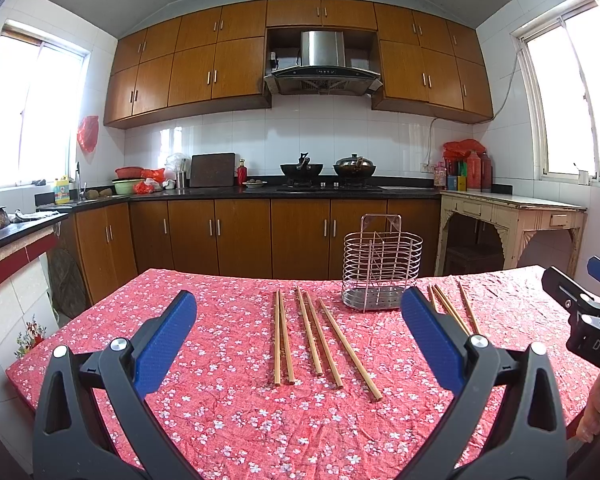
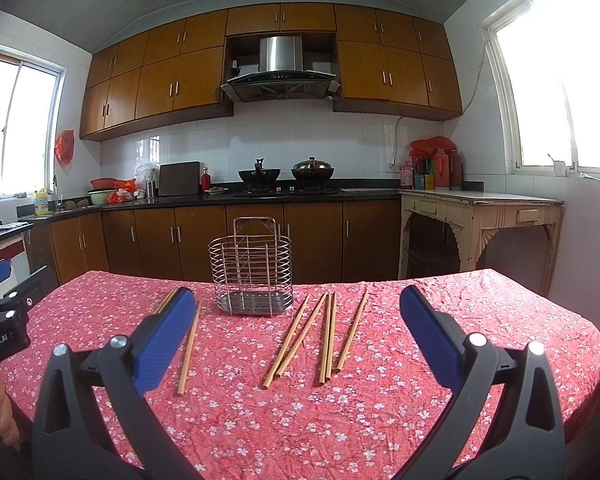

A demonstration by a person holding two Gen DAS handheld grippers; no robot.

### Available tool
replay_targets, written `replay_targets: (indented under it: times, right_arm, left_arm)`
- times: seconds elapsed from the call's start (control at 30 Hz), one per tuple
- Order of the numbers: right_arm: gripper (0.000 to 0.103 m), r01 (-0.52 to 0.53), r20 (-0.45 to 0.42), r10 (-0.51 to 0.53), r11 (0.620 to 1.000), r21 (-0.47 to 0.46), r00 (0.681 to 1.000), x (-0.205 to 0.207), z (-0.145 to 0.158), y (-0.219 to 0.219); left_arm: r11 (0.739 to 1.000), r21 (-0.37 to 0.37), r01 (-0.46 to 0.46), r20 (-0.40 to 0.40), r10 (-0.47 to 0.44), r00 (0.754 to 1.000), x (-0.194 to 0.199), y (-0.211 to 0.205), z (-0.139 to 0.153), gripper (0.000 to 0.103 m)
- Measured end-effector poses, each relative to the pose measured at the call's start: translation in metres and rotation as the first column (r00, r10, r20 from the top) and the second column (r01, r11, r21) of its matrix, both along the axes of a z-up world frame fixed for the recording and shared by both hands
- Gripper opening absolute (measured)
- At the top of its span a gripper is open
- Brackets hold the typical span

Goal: Organize utensils
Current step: 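Lower the left tool onto a bamboo chopstick and close it while the right tool grasps another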

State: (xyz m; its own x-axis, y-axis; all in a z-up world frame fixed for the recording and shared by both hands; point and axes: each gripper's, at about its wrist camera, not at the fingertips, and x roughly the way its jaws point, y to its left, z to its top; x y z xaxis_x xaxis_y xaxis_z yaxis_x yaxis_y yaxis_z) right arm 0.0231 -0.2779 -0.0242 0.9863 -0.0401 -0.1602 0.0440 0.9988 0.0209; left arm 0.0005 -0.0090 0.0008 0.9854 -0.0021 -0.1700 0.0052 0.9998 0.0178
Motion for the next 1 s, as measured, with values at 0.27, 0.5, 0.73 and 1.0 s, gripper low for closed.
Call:
replay_targets:
  times: [0.27, 0.5, 0.73, 1.0]
  right_arm:
    - [0.099, 0.039, -0.095, -0.034, 0.998, 0.041, 0.995, 0.032, -0.017, -0.019]
    - [0.068, 0.172, -0.353, -0.128, 0.98, 0.096, 0.927, 0.095, -0.049, -0.066]
    - [0.039, 0.164, -0.555, -0.04, 0.971, 0.176, 0.831, 0.168, -0.081, -0.088]
    - [0.034, 0.171, -0.664, -0.043, 0.977, 0.129, 0.746, 0.229, -0.118, -0.077]
  left_arm:
    - [1.0, -0.014, -0.023, -0.085, 0.022, 0.996, 0.021, 0.005, -0.013, 0.101]
    - [0.996, -0.057, -0.075, -0.297, 0.055, 0.953, 0.076, 0.037, -0.037, 0.101]
    - [0.997, -0.05, -0.062, -0.453, 0.032, 0.891, 0.126, 0.058, -0.062, 0.08]
    - [0.997, -0.076, -0.01, -0.562, -0.034, 0.827, 0.156, 0.053, -0.08, 0.066]
